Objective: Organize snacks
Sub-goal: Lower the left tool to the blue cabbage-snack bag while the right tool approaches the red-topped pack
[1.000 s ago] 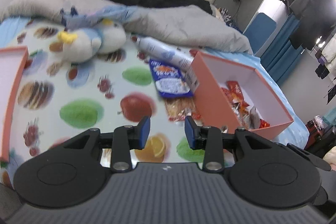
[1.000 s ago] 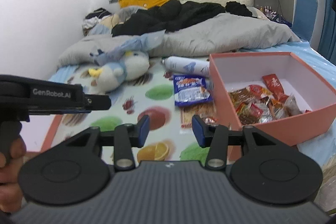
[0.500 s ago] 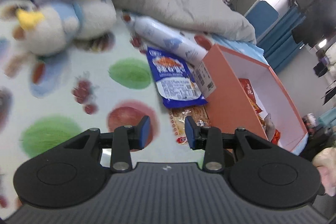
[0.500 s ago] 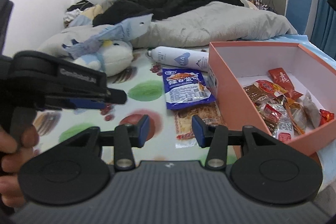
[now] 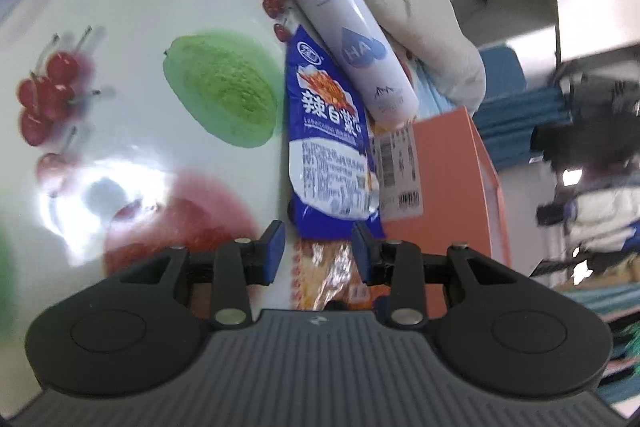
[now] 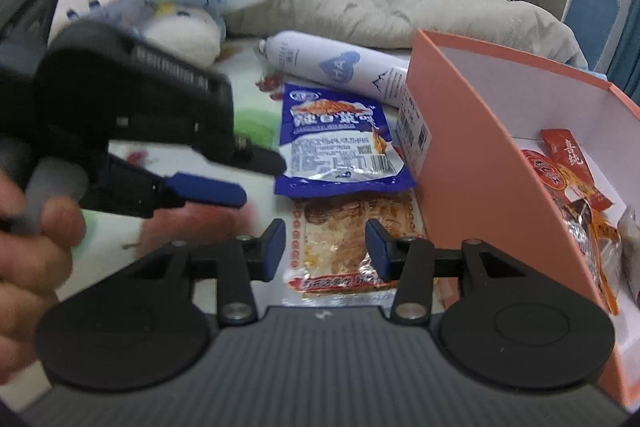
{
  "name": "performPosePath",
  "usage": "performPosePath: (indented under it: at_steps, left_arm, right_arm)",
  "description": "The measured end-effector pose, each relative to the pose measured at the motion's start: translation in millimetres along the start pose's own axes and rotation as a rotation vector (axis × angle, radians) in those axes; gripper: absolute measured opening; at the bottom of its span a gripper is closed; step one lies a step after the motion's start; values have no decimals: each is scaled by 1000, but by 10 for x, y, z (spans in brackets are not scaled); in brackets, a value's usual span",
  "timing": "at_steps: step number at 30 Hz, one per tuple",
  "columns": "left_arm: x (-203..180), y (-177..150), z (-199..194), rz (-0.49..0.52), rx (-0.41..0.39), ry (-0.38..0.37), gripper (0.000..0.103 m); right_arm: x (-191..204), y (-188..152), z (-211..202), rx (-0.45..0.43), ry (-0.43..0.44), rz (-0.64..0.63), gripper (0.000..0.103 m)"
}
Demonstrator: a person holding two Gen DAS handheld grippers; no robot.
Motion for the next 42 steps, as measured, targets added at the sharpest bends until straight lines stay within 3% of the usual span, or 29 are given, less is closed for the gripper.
performPosePath:
  at_steps: [5, 13, 15, 17, 20, 23, 27, 34, 42]
  left_arm:
    - [41, 13, 189, -89, 19, -30, 41]
    - [17, 10, 328, -101, 21, -18, 39]
    - [9, 25, 348, -85, 14, 2, 31]
    - [26, 37, 358, -57, 0, 44, 12]
    - [60, 52, 323, -56, -24, 49, 4]
    - [63, 109, 132, -64, -97, 33, 1]
    - [78, 103, -99, -84, -115, 1, 0]
    - [315, -54, -716, -85, -158, 42, 0]
    - [767, -479, -1486, -110, -143, 116, 0]
  right_arm:
    - [-23, -66, 129, 13, 0, -4, 47]
    - [-84, -73, 208, -13, -63, -45, 46]
    - [-107, -73, 230, -6, -61, -22, 48]
    - [-128, -63, 250, -1, -55, -2, 50]
    - [-127, -74, 273, 9, -55, -15, 50]
    - [-126, -93, 273, 26, -42, -16, 50]
    - [-82, -122, 251, 46, -17, -53, 50]
    - [30, -224, 91, 72, 35, -69, 50]
    - [265, -411, -206, 114, 87, -80, 49]
Point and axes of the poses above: each gripper's, at about its wrist camera, not at the fingertips, and z roughly the way its jaws point, x to its left, y to its top, the point moved 10 cm from there along z, roughly the way its jaws point, and after that the axes turned 2 degrees about -x, right-handed, at the moved point
